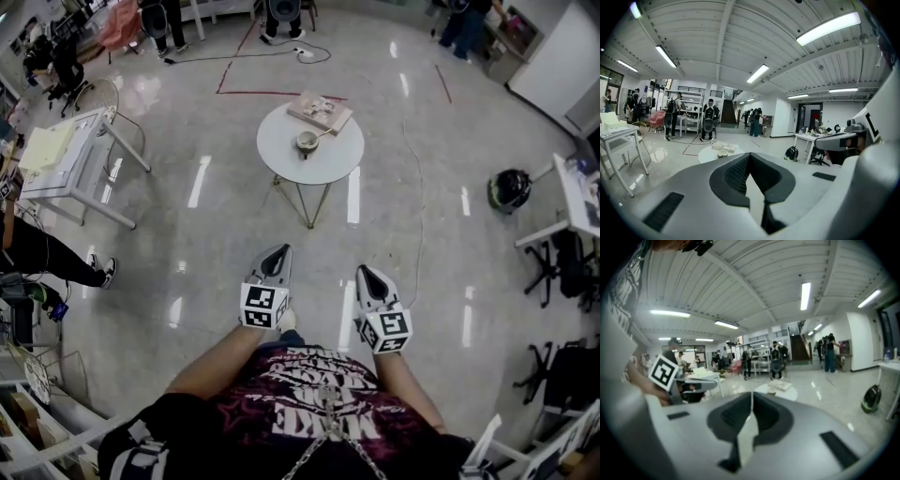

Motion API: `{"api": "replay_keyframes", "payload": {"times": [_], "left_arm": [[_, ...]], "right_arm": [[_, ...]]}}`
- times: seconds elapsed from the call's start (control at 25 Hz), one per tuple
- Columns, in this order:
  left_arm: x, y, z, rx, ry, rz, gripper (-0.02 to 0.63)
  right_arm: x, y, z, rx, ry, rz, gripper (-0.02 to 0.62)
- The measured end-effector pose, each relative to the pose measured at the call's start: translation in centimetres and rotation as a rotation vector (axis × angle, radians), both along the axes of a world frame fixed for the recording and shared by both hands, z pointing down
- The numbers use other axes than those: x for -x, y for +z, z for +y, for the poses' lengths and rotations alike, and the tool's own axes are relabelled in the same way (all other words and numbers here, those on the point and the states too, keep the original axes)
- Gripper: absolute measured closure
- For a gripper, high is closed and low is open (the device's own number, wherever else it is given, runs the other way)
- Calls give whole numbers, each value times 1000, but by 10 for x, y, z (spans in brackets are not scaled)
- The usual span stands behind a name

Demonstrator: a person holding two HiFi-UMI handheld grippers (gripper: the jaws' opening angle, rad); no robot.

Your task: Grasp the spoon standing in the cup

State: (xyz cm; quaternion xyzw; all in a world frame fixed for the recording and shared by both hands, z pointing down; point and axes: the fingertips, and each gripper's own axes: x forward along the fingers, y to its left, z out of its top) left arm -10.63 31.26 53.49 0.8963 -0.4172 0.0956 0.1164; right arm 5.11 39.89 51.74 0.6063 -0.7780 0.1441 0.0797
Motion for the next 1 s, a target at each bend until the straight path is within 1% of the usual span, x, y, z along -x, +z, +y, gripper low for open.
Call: {"api": "replay_keyframes", "payload": {"times": [0.52,0.68,0.84,1.0], "left_arm": [[5,-4,-55,-8,38,25,581],[14,-5,-69,-5,45,29,581],[23,-8,-81,-5,37,44,581],[23,-7,-84,6,24,55,581]], "right_arm": [[8,-9,-46,-6,37,35,560],[21,-11,-58,-18,39,41,560],[33,-15,-65,-20,29,68,560],[26,-18,-66,-13,34,79,560]]}}
